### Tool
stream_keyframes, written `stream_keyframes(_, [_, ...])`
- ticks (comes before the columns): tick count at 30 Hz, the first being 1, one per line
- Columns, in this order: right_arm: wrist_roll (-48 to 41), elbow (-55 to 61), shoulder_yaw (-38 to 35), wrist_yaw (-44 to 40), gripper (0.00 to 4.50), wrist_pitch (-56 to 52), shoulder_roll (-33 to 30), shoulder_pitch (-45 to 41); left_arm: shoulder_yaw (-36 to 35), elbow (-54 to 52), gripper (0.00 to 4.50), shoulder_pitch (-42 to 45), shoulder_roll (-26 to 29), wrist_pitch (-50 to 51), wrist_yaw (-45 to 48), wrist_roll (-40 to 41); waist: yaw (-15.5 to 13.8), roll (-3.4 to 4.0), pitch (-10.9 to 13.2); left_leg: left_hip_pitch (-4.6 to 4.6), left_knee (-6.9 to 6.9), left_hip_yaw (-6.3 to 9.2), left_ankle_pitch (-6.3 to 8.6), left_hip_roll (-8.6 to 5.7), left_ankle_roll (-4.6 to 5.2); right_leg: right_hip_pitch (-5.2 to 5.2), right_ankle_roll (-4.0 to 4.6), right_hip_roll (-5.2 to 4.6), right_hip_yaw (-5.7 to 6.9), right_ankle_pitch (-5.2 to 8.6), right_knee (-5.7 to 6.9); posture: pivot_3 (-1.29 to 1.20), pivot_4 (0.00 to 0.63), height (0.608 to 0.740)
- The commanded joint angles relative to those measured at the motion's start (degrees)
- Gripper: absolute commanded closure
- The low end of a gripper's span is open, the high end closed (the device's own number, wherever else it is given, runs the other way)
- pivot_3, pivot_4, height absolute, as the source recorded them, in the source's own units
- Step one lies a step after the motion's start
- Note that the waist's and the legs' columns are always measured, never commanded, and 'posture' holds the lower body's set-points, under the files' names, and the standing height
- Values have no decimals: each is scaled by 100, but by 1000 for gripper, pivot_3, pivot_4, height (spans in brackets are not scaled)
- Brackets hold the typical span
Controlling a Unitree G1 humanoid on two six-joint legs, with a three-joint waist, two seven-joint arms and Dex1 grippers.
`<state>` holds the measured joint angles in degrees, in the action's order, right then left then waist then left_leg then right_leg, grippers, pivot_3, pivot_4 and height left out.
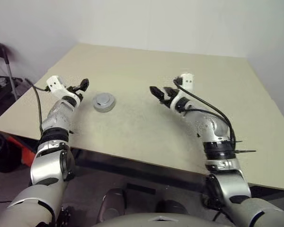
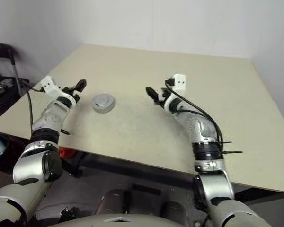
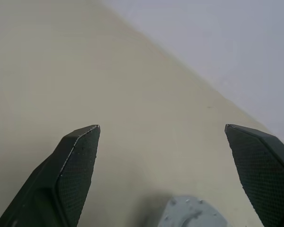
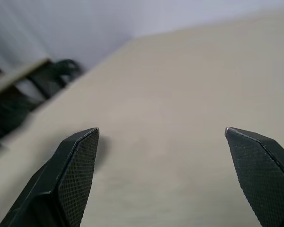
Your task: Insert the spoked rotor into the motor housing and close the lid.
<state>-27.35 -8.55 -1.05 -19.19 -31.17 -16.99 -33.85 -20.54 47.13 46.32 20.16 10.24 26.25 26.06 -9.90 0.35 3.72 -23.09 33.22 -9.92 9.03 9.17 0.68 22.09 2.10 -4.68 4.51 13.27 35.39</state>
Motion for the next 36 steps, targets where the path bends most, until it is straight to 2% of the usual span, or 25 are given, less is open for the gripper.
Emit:
stream_keyframes(1, [405, 55, 7, -468, 96, 389, -439, 58, 837, -768, 44, -96, -137, -6, 1017, -354, -10, 0, 0, 2, 2, 0, 0, -3, 0, -1, 1, -3, -1, -1, 2, 0, 0, 740])
stream_keyframes(6, [675, 51, -132, -1020, 96, 514, -1115, 321, 2338, -1507, 44, -574, -240, -764, 2112, -1351, 5, 1, 0, 10, 8, -5, 1, 1, 6, -2, 26, -2, -7, 0, 8, 0, 0, 740])
stream_keyframes(9, [926, 1, -96, -1093, 96, 666, -1278, 494, 2612, -1702, 44, -666, -332, -901, 2245, -1509, 76, 1, 0, 10, 11, -7, 2, 9, 11, 4, 41, 4, -6, 4, 16, 0, 0, 740])
stream_keyframes(13, [990, 30, -212, -1013, 96, 677, -1183, 561, 2505, -1917, 44, -710, -523, -660, 2034, -1426, 149, 2, -1, 15, 16, -9, -2, 12, 29, 7, 68, 4, -4, 11, 31, 0, 0, 740])
stream_keyframes(25, [1051, -44, -284, -1175, 96, 743, -1176, 648, 2202, -2624, 44, -898, -521, 343, 1842, -1126, 149, 4, -1, 42, 28, -18, 10, 16, 66, -14, 81, 3, -4, 5, 34, 0, 0, 740])
stream_keyframes(36, [1131, -189, -308, -1224, 96, 777, -1147, 583, 2186, -2777, 44, -924, -510, 538, 1777, -1123, 151, 5, -2, 42, 45, -18, 18, 18, 80, -21, 81, 3, -4, 4, 34, 0, 0, 740])
